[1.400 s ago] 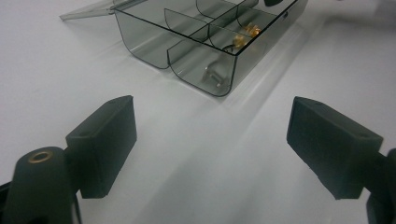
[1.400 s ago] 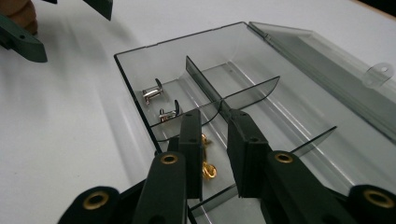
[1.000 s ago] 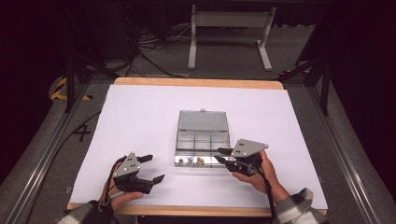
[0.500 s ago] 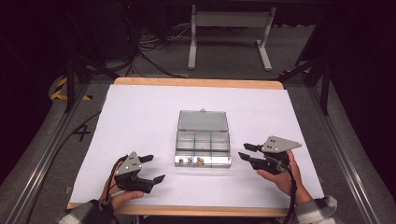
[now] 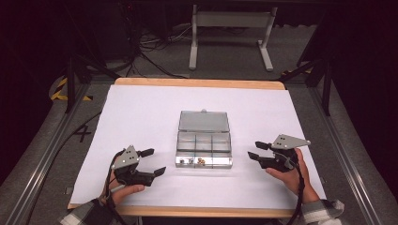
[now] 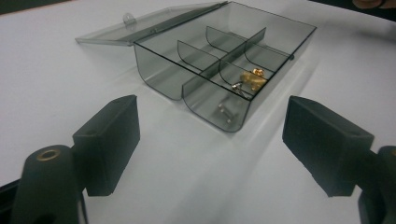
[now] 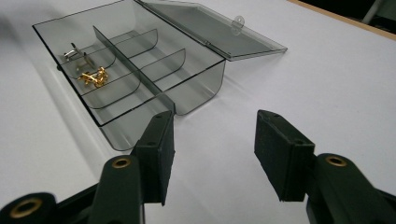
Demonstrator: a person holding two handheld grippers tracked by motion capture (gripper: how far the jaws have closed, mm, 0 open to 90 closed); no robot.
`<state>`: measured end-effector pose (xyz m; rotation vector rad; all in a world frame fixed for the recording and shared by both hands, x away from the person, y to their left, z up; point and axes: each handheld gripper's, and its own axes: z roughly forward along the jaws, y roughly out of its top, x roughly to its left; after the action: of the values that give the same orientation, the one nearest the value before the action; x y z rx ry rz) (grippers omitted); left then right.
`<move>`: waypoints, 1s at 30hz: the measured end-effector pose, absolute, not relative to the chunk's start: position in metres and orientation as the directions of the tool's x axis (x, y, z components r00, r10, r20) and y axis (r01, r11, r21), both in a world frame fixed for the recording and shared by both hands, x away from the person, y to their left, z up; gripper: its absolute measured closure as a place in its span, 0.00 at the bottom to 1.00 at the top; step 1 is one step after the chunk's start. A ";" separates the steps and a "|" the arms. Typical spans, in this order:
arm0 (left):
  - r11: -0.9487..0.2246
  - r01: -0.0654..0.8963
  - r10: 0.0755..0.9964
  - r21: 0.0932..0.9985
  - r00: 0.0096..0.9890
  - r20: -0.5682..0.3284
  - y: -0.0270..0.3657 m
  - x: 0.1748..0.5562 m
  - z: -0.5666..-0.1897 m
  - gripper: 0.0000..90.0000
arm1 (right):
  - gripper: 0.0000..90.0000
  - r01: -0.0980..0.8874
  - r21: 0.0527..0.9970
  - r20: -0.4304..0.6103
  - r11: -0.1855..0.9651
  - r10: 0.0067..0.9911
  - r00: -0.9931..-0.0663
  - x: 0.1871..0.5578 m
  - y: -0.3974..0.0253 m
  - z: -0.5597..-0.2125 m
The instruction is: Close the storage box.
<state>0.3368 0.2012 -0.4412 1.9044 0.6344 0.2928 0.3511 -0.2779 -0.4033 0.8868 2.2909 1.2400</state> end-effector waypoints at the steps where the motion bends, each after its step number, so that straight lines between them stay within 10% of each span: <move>1: -0.304 0.291 0.555 0.907 0.828 -0.079 0.200 0.340 -0.439 0.22 | 0.54 0.345 0.845 -0.037 0.409 0.688 -0.725 0.351 -0.278 -0.403; 30: -0.323 0.366 0.533 0.873 0.833 -0.152 0.160 0.411 -0.428 0.30 | 0.59 0.406 0.834 0.054 0.374 0.677 -0.734 0.423 -0.230 -0.397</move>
<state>0.4105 0.1600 -0.4284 1.9471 0.6678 0.1962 0.4228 -0.2299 -0.3973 0.9534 2.3410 1.2937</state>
